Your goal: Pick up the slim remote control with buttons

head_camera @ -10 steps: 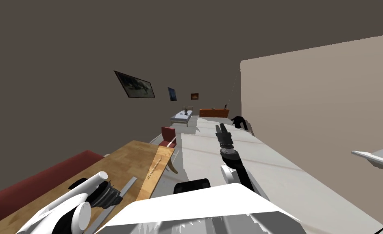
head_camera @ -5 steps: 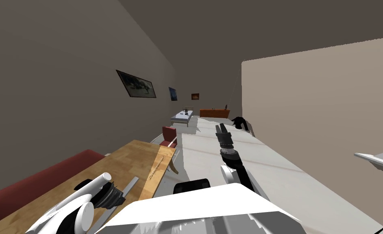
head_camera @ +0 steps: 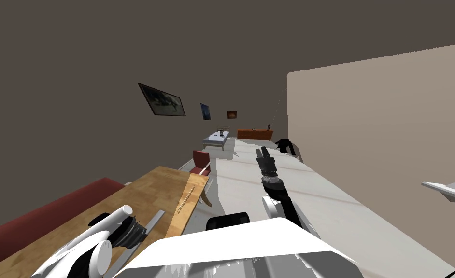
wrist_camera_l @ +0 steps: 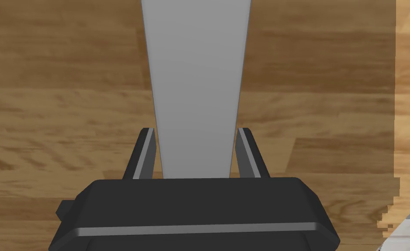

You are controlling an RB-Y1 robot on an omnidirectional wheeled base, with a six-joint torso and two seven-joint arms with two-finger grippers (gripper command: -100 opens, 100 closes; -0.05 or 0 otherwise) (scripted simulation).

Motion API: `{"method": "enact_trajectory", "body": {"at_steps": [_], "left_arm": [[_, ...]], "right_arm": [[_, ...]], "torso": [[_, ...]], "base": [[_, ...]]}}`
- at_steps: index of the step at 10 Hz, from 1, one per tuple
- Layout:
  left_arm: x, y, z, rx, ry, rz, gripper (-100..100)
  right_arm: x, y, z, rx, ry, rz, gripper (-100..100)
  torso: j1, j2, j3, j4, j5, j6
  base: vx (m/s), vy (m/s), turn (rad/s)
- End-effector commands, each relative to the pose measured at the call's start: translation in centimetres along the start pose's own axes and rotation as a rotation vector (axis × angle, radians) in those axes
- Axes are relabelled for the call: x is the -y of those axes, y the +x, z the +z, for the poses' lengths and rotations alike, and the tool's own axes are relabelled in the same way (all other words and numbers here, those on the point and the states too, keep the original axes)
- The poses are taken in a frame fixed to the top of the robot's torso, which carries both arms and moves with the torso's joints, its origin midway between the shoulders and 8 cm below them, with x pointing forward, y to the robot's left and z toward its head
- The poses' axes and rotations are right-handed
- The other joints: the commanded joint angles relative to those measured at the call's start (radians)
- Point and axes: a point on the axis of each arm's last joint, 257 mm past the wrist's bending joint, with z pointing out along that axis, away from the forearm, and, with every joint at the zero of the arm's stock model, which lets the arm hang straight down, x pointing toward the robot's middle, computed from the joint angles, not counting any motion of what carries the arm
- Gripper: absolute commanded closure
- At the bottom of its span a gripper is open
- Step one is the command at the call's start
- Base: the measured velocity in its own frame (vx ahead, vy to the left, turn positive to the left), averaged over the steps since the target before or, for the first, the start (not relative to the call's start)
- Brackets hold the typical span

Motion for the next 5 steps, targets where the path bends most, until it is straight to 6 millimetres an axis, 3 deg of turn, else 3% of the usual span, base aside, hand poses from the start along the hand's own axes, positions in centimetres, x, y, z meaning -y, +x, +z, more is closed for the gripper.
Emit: {"method": "enact_trajectory", "body": {"at_steps": [1,2,3,5], "left_arm": [[0.0,0.0,0.0,0.0,0.0,0.0,100],[0.0,0.0,0.0,0.0,0.0,0.0,0],[0.8,-0.1,-1.0,0.001,0.001,-0.006,100],[1.0,0.0,-1.4,0.0,0.003,-0.007,100]], "right_arm": [[0.0,0.0,0.0,0.0,0.0,0.0,0],[0.0,0.0,0.0,0.0,0.0,0.0,0],[0.0,0.0,0.0,0.0,0.0,0.0,0],[0.0,0.0,0.0,0.0,0.0,0.0,0]], "torso": [[0.0,0.0,0.0,0.0,0.0,0.0],[0.0,0.0,0.0,0.0,0.0,0.0],[0.0,0.0,0.0,0.0,0.0,0.0],[-0.003,0.002,0.001,0.001,-0.001,0.0]], "base": [[0.0,0.0,0.0],[0.0,0.0,0.0],[-0.018,-0.024,-0.042],[-0.019,-0.021,-0.029]]}}
